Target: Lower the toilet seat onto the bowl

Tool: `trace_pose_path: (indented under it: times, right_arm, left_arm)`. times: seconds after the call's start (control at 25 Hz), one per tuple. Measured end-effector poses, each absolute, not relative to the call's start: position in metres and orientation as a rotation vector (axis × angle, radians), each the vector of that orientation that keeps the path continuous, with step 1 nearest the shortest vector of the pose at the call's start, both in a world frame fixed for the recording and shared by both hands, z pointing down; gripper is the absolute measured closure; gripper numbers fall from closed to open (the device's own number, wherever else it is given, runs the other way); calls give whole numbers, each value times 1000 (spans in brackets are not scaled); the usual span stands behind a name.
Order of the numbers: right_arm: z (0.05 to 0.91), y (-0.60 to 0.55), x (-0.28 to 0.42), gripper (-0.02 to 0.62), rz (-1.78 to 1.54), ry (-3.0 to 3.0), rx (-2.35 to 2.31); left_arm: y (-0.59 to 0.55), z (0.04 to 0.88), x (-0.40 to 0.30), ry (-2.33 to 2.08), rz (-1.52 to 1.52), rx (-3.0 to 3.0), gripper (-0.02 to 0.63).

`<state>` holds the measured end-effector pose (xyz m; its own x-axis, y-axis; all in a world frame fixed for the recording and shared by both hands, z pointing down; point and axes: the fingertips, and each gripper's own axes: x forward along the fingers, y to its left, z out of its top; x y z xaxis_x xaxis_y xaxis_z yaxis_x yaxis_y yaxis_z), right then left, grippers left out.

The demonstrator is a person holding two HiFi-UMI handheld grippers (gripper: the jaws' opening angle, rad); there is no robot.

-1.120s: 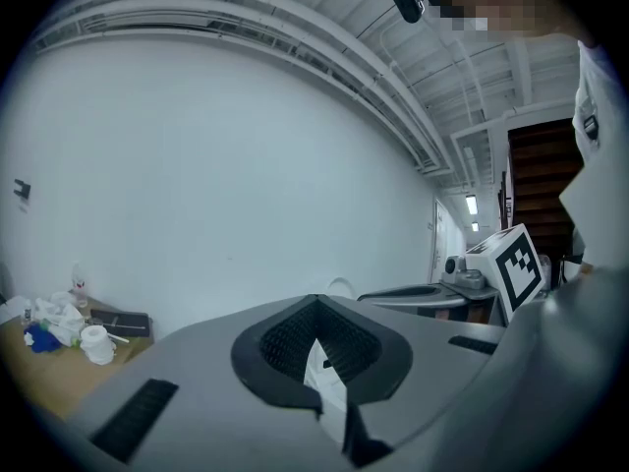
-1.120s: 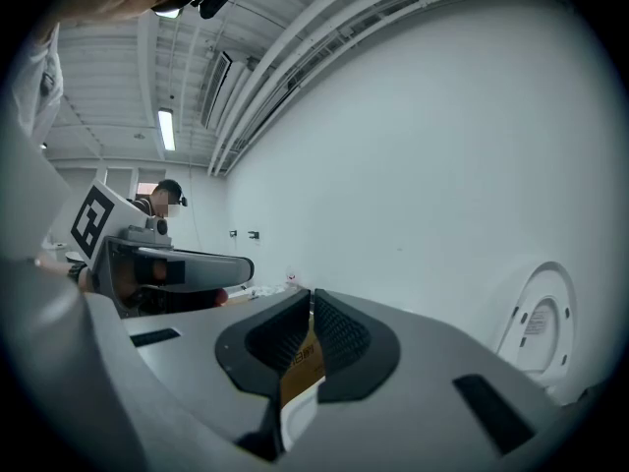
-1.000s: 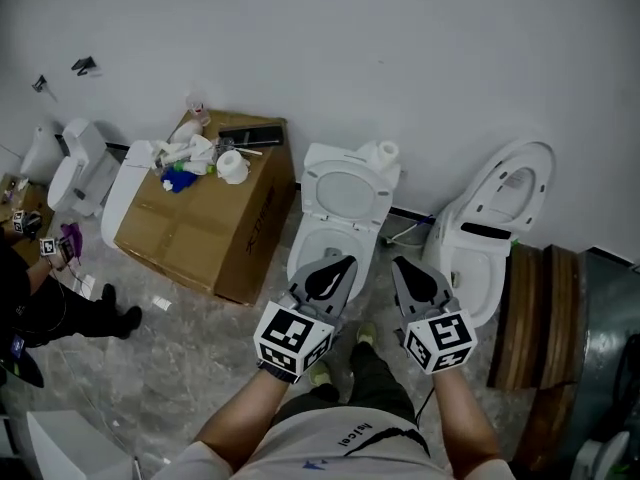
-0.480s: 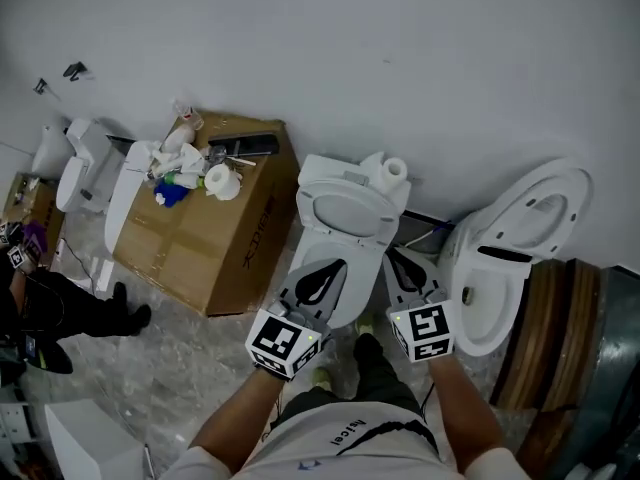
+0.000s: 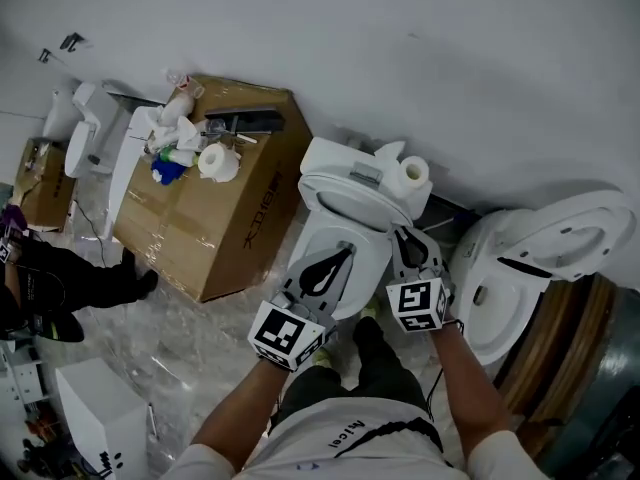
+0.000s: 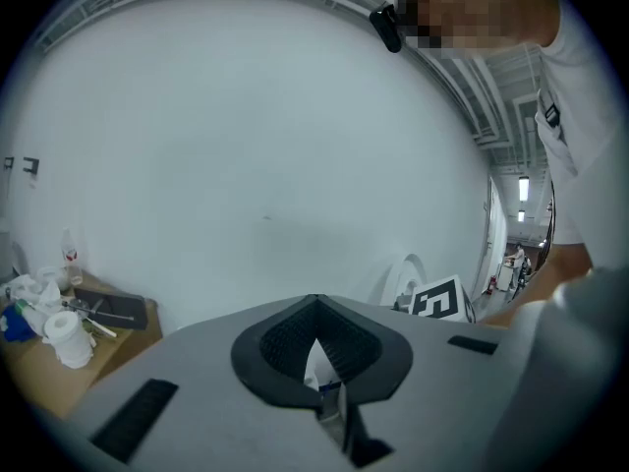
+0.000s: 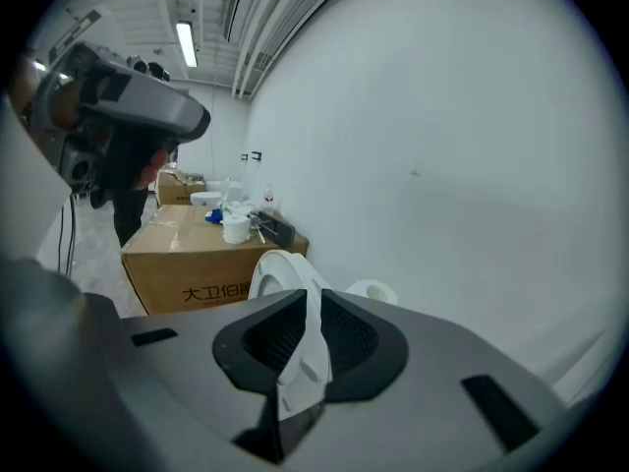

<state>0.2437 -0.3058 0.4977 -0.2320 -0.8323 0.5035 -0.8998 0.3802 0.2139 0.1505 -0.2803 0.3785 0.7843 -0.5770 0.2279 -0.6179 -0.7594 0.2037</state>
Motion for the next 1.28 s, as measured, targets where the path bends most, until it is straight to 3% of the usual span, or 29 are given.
trace_pose_path:
  times: [0.44,1.28]
  right_arm:
    - [594,-351,260,543,123,-1988,1355]
    - [612,-350,249,549,9,-1916,1292]
  left_arm:
    - [-319,436,161,-959,296,2613,597]
    - [-317,453,145,-1006,293,2571,597]
